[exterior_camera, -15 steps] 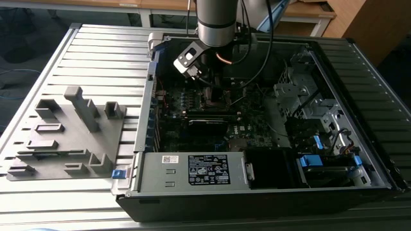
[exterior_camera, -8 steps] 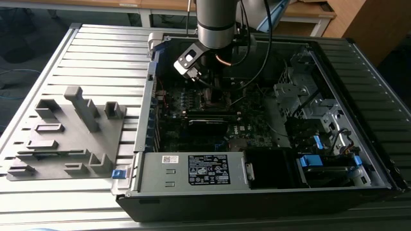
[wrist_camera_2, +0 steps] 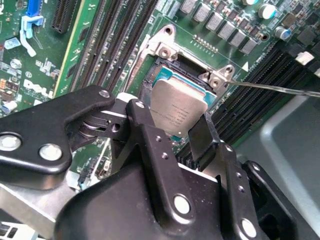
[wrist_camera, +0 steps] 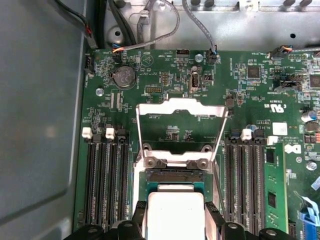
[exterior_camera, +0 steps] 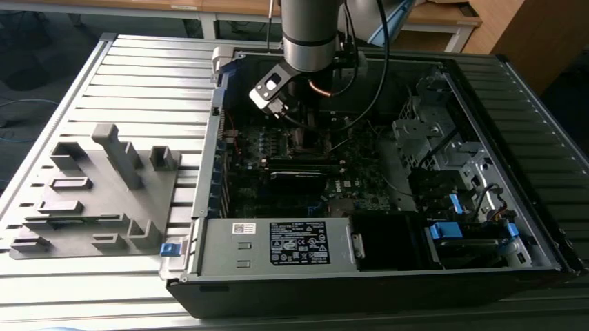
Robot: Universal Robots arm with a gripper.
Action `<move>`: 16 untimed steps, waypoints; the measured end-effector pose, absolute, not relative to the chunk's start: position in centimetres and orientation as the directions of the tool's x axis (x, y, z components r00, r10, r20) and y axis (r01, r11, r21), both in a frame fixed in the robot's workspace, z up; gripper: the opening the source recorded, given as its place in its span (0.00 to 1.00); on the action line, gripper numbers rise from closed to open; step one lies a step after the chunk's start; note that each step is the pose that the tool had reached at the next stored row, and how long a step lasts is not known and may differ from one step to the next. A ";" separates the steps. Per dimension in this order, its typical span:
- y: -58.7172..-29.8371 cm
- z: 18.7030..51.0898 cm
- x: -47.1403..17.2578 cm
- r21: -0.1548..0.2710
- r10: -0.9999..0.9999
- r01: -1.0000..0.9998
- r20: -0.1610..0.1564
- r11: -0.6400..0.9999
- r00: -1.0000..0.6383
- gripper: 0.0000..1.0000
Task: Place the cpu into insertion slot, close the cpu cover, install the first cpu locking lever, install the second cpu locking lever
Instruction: 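Place the cpu into insertion slot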
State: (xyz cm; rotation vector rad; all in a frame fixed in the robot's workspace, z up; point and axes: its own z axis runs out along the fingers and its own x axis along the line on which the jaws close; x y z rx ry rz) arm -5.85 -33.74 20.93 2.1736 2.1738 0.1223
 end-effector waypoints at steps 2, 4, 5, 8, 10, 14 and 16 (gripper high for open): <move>-33.7 20.8 -5.8 0.102 1.000 0.995 0.010 -0.003 0.002 0.54; -33.7 20.6 -5.7 0.102 1.000 0.995 0.010 -0.004 0.003 0.54; -33.7 20.5 -5.7 0.102 1.000 0.995 0.010 -0.005 0.004 0.54; -33.7 20.3 -5.7 0.102 1.000 0.995 0.010 -0.007 0.006 0.54; -33.7 20.3 -5.6 0.102 1.000 0.995 0.010 -0.009 0.008 0.54; -33.7 20.2 -5.5 0.102 1.000 0.995 0.010 -0.009 0.008 0.54; -33.7 20.2 -5.5 0.102 1.000 0.995 0.010 -0.010 0.009 0.54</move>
